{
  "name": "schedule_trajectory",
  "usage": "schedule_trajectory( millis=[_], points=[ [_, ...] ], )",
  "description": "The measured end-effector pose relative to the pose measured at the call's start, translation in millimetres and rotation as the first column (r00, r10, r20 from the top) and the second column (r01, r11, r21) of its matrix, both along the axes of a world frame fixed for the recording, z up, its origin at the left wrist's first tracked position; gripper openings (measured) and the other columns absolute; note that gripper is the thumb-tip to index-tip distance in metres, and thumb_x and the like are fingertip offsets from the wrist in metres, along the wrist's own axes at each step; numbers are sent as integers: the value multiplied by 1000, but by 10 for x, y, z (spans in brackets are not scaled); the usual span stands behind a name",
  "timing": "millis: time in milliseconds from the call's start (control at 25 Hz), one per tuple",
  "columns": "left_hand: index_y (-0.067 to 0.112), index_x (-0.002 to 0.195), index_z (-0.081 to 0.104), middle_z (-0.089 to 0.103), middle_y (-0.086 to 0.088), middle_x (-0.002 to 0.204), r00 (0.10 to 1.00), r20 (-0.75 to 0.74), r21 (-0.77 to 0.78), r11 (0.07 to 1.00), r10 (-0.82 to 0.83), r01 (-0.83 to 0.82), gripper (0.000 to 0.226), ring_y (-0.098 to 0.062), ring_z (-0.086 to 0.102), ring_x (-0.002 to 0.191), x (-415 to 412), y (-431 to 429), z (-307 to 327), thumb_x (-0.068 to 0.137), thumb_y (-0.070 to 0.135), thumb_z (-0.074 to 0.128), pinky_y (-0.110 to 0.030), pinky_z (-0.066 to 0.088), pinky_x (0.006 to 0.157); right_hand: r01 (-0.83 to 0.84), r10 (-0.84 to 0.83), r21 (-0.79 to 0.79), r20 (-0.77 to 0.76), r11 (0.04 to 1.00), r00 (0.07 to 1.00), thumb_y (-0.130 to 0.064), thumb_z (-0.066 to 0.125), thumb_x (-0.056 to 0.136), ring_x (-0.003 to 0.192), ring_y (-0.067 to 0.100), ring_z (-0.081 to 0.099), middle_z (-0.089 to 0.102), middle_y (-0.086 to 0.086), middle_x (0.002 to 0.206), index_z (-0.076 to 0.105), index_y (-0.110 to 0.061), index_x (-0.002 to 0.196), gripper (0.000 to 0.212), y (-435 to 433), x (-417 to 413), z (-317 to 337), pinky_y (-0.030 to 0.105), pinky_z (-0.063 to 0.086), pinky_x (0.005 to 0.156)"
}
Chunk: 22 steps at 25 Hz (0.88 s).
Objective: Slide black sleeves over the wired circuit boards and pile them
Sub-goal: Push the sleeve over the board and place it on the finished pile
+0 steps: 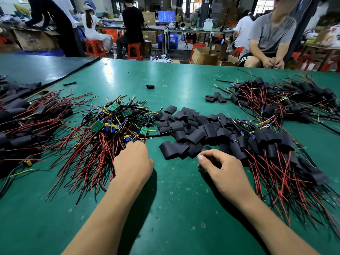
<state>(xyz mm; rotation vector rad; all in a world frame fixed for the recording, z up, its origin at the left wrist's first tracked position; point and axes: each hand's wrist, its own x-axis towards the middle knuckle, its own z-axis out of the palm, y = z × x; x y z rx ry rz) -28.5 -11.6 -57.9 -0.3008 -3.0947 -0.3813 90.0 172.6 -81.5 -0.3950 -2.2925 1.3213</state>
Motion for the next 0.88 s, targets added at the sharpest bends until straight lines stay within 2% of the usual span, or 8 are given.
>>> schedule_trajectory(
  millis=[160,240,320,400,600,680,760,880],
  points=[
    [4,118,45,49,-14,118,997,68,-79,996,-31,37,32,-36,61,100,60,37,12,94,22,55,-36,38,70,-14,14,-10,1,1000,1000,-29,70,91,71,1,68,74,-14,74,73,-27,82,10,-6,-1,-10,14,50,70],
    [4,113,45,49,-15,118,994,93,-50,997,-59,64,27,-36,60,100,107,38,21,93,20,54,-37,39,70,-27,27,-27,4,999,1000,-32,70,90,73,4,69,74,-12,76,73,-26,83,10,-9,0,-18,21,54,73],
    [6,89,44,54,-21,108,987,112,97,990,-114,104,9,-39,58,91,152,44,27,90,12,51,-42,42,68,-33,34,-55,7,998,999,-33,71,90,74,6,70,74,-11,77,74,-27,84,10,-9,0,-20,28,56,75],
    [2,81,45,59,-20,95,974,131,278,950,-184,143,13,-37,58,86,222,90,22,92,8,48,-42,46,70,-37,37,-56,12,998,999,-34,71,90,75,6,70,75,-11,77,74,-27,84,10,-9,0,-22,30,57,75],
    [19,81,62,54,12,58,895,149,623,743,-420,245,16,-1,45,51,410,254,44,96,20,56,-13,30,44,-30,30,9,0,1000,1000,-26,73,89,69,-2,65,73,-15,76,73,-25,84,5,-2,-5,-17,13,48,68],
    [21,77,65,58,15,55,927,66,700,679,-369,220,15,2,45,47,367,241,30,92,21,63,-11,32,46,-31,31,2,-12,1000,999,-21,74,88,70,-1,66,73,-15,76,73,-24,84,5,-5,-9,-9,10,46,67],
    [22,82,66,64,12,68,980,-36,733,661,-197,160,9,-1,52,57,273,197,5,91,22,66,-12,37,55,-34,34,13,-21,999,999,-22,76,87,71,2,66,73,-14,77,74,-24,86,4,-16,-8,0,10,47,68],
    [23,103,63,65,10,82,997,-4,769,637,-81,55,11,-15,62,67,172,148,-58,94,30,64,-25,49,67,-120,120,34,-7,992,993,-25,80,83,76,0,67,73,-18,84,74,-27,94,12,-59,26,18,10,48,72]
  ],
)
